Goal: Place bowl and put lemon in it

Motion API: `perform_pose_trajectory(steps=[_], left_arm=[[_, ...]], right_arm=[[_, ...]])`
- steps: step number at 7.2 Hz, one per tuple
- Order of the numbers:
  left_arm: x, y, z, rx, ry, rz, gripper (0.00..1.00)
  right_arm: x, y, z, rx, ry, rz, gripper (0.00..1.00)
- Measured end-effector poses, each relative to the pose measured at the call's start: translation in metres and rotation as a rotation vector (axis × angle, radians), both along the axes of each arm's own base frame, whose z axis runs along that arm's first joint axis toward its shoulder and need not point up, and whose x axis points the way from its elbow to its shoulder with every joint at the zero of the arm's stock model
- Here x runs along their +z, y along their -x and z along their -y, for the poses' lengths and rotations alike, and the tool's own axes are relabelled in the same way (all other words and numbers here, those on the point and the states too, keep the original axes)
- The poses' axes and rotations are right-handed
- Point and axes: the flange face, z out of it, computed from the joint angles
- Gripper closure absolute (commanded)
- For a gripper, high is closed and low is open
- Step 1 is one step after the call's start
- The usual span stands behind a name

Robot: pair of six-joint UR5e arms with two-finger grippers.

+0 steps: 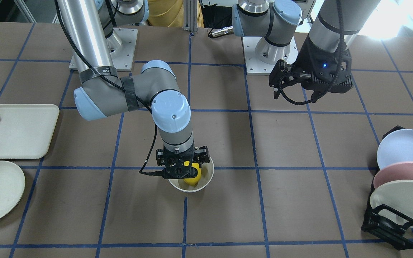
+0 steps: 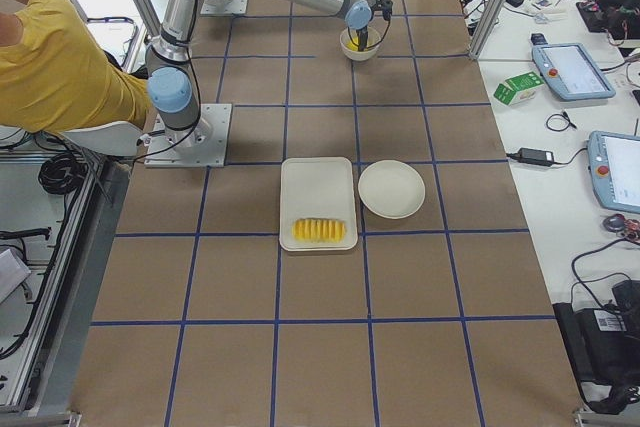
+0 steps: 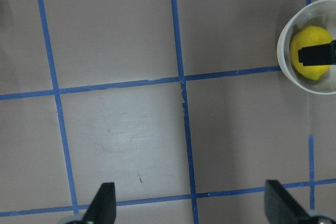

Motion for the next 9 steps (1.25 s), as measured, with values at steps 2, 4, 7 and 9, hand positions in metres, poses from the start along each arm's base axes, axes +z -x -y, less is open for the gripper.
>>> perform_pose_trajectory(steps=[2,4,7,9], left_arm=[[-0.003,0.001,0.000,-0.002,-0.006,-0.003,0.00],[-0.005,0.001,0.000,0.002,-0.011,-0.002,0.00],[-0.002,0.000,-0.002,0.004,-0.011,0.001,0.00],[-0.002,0.000,-0.002,0.004,-0.013,0.003,0.00]], right_arm=[[0.062,0.034,-0.015,-0.031,-0.017,-0.053,0.00],[0.132,0.097,-0.037,-0.103,-0.067,-0.085,0.00],[0.213,0.188,-0.068,-0.209,-0.044,-0.078,0.00],[0.224,0.206,-0.080,-0.238,-0.069,-0.079,0.00]])
